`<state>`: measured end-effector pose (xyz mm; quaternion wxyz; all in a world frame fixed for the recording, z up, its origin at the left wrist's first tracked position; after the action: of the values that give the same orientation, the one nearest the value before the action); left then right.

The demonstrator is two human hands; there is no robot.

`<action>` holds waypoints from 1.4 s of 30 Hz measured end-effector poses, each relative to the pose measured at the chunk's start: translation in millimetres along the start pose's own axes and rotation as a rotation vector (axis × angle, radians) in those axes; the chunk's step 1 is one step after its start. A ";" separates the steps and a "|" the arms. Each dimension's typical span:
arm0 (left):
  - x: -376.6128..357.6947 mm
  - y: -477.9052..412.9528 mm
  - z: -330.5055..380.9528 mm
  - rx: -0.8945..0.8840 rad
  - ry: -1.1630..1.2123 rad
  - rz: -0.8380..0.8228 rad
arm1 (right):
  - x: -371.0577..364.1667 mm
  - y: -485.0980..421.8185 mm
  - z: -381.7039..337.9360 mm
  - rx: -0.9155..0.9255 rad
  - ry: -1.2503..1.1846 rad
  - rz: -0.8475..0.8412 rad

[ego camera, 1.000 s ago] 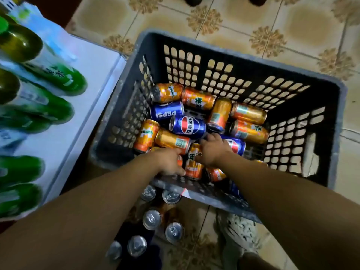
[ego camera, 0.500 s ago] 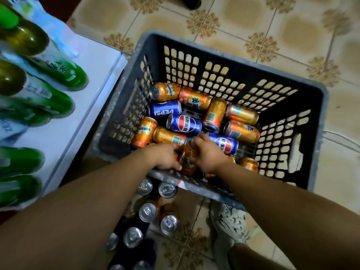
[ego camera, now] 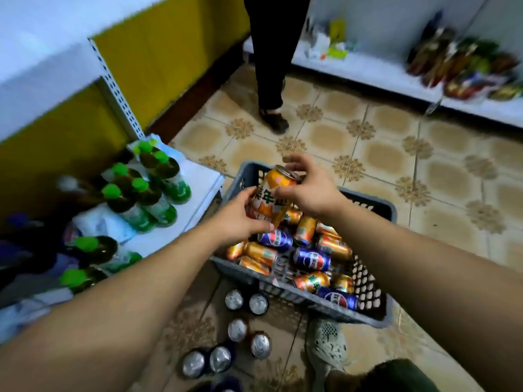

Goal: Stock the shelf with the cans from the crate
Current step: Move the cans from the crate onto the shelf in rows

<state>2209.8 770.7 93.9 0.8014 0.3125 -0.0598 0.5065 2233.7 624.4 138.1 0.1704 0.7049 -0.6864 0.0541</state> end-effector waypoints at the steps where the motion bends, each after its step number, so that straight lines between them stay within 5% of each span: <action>1: 17.3 18.7 17.3 -0.040 0.004 0.054 | -0.6 7.5 -26.9 0.027 -0.033 0.007; 6: 102.5 126.4 78.7 -0.183 0.050 0.366 | -16.8 57.2 -153.9 0.193 -0.167 0.045; 10: 163.9 221.0 98.4 -0.233 0.048 0.608 | -59.7 104.7 -239.7 0.249 -0.207 -0.107; 19: 245.4 428.7 49.0 -0.126 -0.016 0.789 | -195.4 233.3 -383.1 0.472 -0.134 -0.372; 29: 284.4 622.0 -107.5 0.402 -0.209 0.983 | -381.2 359.9 -419.9 0.540 -0.021 -0.799; 34: 290.1 652.4 -158.7 0.610 -0.418 0.949 | -436.0 367.1 -407.6 0.547 0.047 -0.850; 42: 312.6 595.8 -151.5 0.671 -0.593 0.824 | -444.8 317.2 -412.6 0.560 0.044 -0.762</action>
<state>1820.4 1271.6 364.3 0.3464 0.6270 -0.2337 0.6574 1962.9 1176.5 439.0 -0.0040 0.9240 -0.3342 0.1857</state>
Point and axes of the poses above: each hand's wrist, its own y-axis away from the middle knuckle, its own x-axis out of the back of the hand, z = x × y, the point moved 8 cm from there along -y, towards the middle knuckle, and after that the axes turned 4 degrees about -y, right-handed, at the moved point
